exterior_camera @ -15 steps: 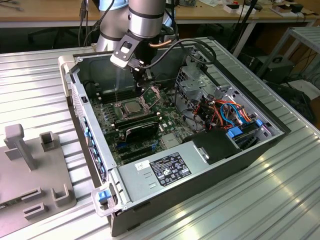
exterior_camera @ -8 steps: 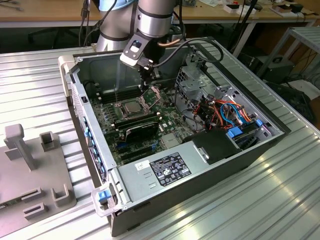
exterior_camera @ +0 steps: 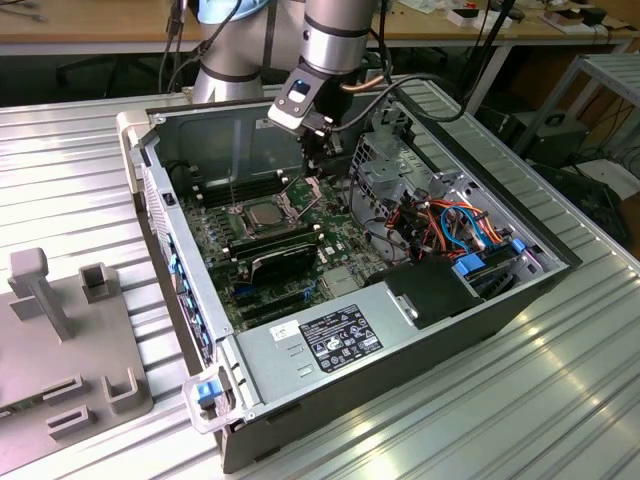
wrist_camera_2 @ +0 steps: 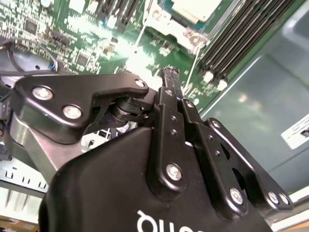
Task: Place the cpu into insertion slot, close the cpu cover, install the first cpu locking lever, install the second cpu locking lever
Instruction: 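Close the cpu cover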
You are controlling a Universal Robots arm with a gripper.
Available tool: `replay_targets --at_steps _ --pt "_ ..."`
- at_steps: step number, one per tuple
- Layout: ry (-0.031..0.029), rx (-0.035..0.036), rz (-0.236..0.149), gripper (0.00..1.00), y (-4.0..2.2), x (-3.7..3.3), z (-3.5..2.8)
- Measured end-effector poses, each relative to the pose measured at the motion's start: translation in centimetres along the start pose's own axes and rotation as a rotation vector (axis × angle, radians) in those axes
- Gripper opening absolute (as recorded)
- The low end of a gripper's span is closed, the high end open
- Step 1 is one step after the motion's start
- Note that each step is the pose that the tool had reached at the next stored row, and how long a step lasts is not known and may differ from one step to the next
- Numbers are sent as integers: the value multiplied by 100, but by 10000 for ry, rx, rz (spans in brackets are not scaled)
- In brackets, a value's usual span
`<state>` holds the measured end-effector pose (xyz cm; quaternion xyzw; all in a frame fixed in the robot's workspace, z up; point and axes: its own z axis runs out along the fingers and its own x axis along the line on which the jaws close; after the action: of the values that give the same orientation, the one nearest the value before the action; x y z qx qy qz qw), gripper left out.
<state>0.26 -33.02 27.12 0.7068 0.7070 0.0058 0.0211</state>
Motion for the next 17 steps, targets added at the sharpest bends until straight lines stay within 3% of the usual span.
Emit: replay_targets --at_steps 4,8,10,14,17 --pt "0 0 2 11 178 25 37" --pt "1 0 0 11 299 45 65" --pt "0 0 3 11 304 51 132" --pt "1 0 1 11 302 55 204" --pt "-2 1 1 11 290 55 223"
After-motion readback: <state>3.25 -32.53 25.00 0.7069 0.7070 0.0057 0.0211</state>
